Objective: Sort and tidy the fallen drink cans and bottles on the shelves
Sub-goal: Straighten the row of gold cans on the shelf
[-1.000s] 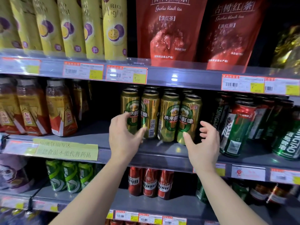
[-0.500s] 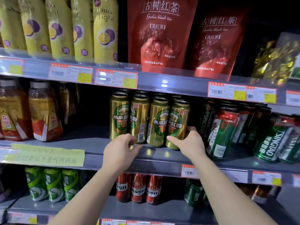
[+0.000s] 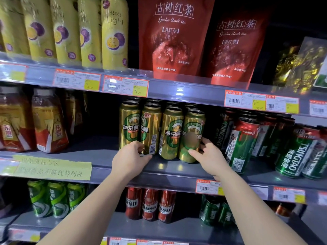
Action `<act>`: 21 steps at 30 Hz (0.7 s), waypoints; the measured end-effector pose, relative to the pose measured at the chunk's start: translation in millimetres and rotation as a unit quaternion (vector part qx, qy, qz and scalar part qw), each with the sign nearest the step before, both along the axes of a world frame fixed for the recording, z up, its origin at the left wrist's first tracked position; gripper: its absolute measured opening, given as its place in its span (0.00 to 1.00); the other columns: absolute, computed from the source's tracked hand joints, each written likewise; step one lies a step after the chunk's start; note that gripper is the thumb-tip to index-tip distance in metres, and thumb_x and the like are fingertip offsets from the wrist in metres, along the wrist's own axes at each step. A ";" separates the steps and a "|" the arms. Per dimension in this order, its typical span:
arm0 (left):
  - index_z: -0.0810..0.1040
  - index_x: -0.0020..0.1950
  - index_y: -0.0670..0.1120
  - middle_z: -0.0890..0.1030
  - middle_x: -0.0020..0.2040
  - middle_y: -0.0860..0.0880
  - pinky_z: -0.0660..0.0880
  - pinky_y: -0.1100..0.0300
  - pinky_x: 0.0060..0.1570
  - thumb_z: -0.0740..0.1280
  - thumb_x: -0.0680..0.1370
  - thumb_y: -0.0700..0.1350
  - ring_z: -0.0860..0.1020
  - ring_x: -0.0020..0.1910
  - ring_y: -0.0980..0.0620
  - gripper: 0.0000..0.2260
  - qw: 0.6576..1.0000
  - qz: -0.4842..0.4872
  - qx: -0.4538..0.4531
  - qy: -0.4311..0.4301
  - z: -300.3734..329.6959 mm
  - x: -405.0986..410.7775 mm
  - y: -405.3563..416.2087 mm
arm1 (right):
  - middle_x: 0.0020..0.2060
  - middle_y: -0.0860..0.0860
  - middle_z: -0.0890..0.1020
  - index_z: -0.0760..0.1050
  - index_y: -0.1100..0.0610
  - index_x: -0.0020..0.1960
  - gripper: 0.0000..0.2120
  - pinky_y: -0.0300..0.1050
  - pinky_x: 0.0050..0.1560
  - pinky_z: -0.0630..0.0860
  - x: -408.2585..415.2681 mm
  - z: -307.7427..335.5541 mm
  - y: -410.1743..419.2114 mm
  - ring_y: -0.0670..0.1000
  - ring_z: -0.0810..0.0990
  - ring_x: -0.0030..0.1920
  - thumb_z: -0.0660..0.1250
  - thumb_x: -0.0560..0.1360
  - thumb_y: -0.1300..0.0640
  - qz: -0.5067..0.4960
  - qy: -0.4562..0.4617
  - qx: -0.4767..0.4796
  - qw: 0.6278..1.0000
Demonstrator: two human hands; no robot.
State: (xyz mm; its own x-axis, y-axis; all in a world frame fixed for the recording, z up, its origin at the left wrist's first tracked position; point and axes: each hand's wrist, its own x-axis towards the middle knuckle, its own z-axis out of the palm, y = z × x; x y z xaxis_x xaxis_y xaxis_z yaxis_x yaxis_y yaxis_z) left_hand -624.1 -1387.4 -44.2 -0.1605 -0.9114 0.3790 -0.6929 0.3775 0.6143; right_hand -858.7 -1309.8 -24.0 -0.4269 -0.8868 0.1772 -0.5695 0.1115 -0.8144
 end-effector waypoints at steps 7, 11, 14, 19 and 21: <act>0.76 0.64 0.47 0.82 0.55 0.50 0.77 0.55 0.50 0.72 0.73 0.56 0.79 0.54 0.48 0.23 0.999 0.036 -0.001 -0.006 3.0 -4.9 -6.4 | 0.54 0.47 0.75 0.67 0.51 0.61 0.31 0.45 0.51 0.72 6.7 7.9 -2.0 0.51 0.75 0.53 0.76 0.66 0.39 -0.025 0.046 0.057 0.997; 0.78 0.51 0.48 0.78 0.39 0.53 0.73 0.58 0.37 0.69 0.74 0.60 0.77 0.40 0.49 0.17 0.995 0.077 -0.010 -0.060 11.7 -13.1 -5.3 | 0.45 0.50 0.73 0.68 0.57 0.53 0.29 0.44 0.40 0.69 16.1 6.6 -6.4 0.52 0.73 0.45 0.74 0.67 0.37 -0.095 0.099 0.065 0.988; 0.75 0.44 0.49 0.76 0.36 0.53 0.70 0.59 0.33 0.67 0.74 0.62 0.76 0.37 0.48 0.17 0.992 0.101 -0.016 -0.078 13.5 -16.0 -4.1 | 0.54 0.52 0.75 0.67 0.58 0.61 0.32 0.46 0.47 0.72 11.6 5.6 -2.9 0.54 0.75 0.51 0.73 0.68 0.38 -0.096 0.094 0.068 0.989; 0.77 0.45 0.50 0.80 0.40 0.52 0.73 0.58 0.36 0.66 0.74 0.63 0.79 0.40 0.47 0.17 0.991 0.111 -0.029 -0.070 10.1 -16.4 0.0 | 0.55 0.50 0.75 0.69 0.53 0.60 0.26 0.45 0.47 0.71 41.3 -6.1 11.4 0.51 0.76 0.52 0.75 0.69 0.45 -0.180 0.092 -0.148 0.968; 0.77 0.46 0.49 0.81 0.41 0.51 0.73 0.58 0.36 0.65 0.75 0.63 0.79 0.41 0.47 0.17 0.990 0.108 -0.036 -0.081 9.6 -16.7 1.6 | 0.50 0.48 0.76 0.73 0.53 0.56 0.17 0.42 0.44 0.68 62.9 -10.3 12.2 0.48 0.75 0.47 0.73 0.71 0.51 -0.142 0.132 -0.206 0.959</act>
State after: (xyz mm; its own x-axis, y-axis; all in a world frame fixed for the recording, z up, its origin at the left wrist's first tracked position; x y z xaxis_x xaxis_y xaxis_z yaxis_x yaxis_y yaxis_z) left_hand -640.8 -1385.8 -34.6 -0.0287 -0.9025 0.4298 -0.8498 0.2484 0.4649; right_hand -795.8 -1297.6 -34.3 -0.5327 -0.5728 0.6230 -0.7560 -0.0088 -0.6545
